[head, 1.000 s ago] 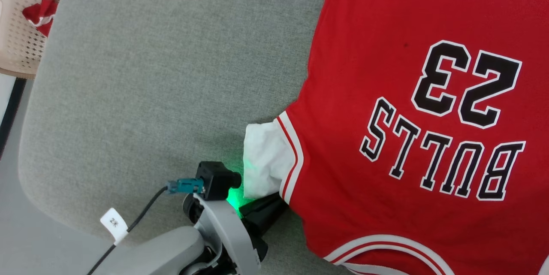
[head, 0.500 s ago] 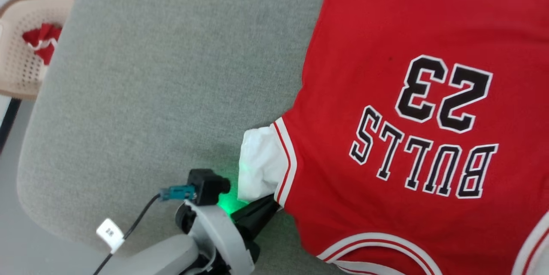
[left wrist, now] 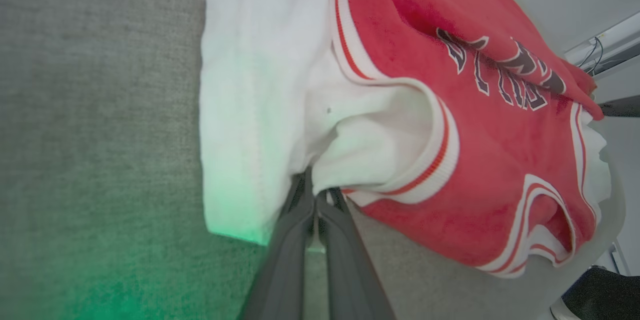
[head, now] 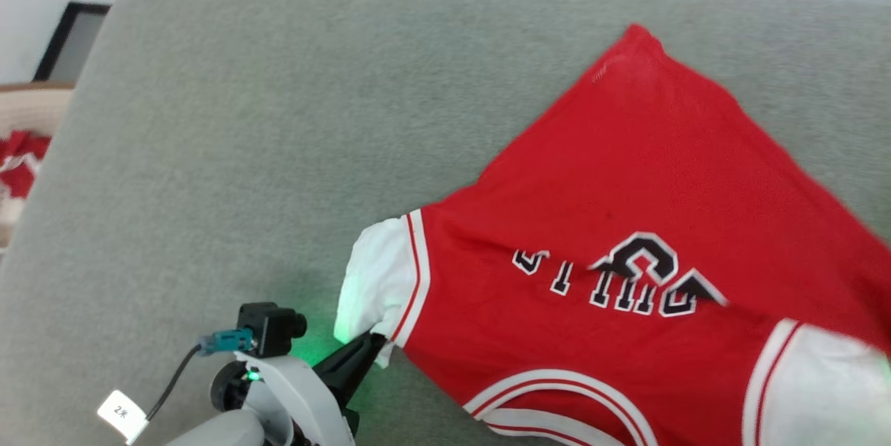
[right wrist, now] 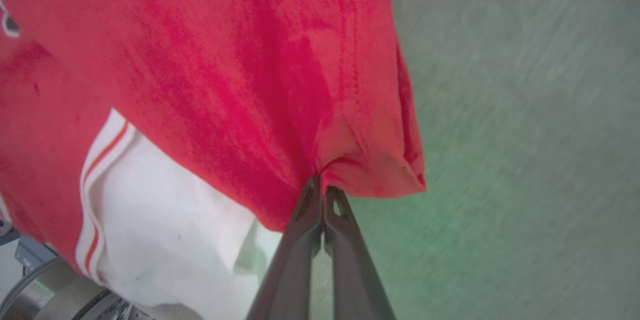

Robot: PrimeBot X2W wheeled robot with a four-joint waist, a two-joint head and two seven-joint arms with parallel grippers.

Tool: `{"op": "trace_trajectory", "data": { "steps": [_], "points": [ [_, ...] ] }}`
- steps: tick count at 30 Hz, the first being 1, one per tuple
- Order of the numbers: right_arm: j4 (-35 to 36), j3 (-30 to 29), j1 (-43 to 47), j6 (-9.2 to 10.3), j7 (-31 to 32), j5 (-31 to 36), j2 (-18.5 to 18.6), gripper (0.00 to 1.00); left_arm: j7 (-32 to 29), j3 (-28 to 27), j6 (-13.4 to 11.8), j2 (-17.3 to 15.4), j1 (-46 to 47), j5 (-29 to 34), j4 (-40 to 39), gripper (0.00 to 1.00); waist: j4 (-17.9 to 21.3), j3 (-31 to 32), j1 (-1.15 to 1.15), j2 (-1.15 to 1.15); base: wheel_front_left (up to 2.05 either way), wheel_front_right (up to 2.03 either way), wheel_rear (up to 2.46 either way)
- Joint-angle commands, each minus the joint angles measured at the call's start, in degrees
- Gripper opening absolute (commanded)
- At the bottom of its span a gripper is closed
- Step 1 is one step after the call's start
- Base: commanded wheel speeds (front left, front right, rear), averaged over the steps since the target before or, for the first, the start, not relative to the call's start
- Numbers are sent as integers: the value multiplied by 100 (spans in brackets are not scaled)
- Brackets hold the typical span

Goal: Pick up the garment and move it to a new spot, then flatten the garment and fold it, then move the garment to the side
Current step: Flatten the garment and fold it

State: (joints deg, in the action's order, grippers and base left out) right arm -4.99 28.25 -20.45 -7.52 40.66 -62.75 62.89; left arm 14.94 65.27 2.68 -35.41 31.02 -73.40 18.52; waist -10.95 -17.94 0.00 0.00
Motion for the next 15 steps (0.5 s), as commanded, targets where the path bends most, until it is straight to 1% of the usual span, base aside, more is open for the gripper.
{"op": "trace_trajectory", "data": {
  "steps": [1, 4, 7, 11, 14, 15],
  "points": [
    [256, -133, 538, 7, -104, -71, 50, 0, 16, -90, -51, -31, -108, 69, 17, 0, 338, 217, 0, 0, 0, 0, 0],
    [683, -267, 1384, 7, -173, 57, 39, 0, 23, -251, -76, -46, -194, 117, 14, 0, 458, 228, 0, 0, 0, 0, 0],
    [1082, -335, 2052, 7, -106, 193, -194, 0, 15, -466, -115, -48, -286, 204, 21, 0, 569, 226, 0, 0, 0, 0, 0],
    [1413, -207, 2533, 7, 186, 541, -651, 0, 15, -676, -145, -19, -412, 347, 63, 0, 681, 231, 0, 0, 0, 0, 0],
    [1534, -184, 2562, 7, 273, 863, -946, 0, 15, -724, -137, 1, -456, 417, 109, 0, 725, 230, 0, 0, 0, 0, 0],
    [1550, -241, 2506, 7, 181, 965, -1066, 16, 15, -738, -132, 3, -465, 428, 120, 0, 740, 229, 0, 0, 0, 0, 0]
  ]
}}
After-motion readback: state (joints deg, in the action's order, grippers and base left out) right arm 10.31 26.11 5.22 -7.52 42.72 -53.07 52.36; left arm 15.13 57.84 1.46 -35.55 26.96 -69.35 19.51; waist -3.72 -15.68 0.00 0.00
